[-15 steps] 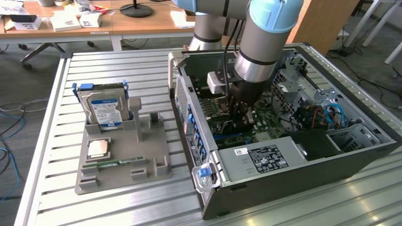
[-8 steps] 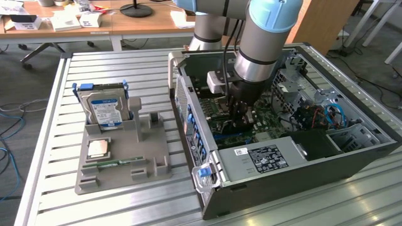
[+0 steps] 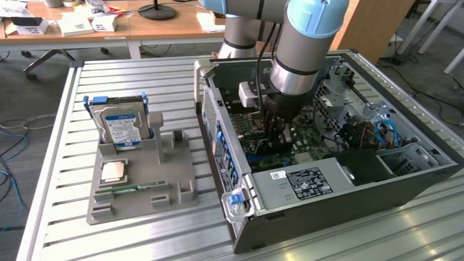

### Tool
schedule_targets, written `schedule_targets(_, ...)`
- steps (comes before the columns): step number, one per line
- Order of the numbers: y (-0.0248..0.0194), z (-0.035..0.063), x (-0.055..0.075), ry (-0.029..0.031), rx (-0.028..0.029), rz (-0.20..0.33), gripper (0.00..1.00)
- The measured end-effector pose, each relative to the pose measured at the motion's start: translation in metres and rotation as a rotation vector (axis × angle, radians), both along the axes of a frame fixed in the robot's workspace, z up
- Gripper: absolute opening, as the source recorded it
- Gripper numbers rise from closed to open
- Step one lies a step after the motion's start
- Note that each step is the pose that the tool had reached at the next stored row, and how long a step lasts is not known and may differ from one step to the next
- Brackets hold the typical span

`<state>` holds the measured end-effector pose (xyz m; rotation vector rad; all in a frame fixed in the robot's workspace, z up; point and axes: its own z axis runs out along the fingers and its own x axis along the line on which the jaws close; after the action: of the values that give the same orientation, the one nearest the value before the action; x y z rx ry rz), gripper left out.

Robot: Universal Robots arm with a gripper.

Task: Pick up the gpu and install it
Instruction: 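Insert the gpu into the slot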

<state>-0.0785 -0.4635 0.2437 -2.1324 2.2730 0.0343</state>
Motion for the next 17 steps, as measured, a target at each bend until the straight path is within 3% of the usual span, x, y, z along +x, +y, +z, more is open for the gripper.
schedule_targets(17, 0.0000, -0.0010, -0.0001, -0.0001, 0.0001, 0.002, 0.27)
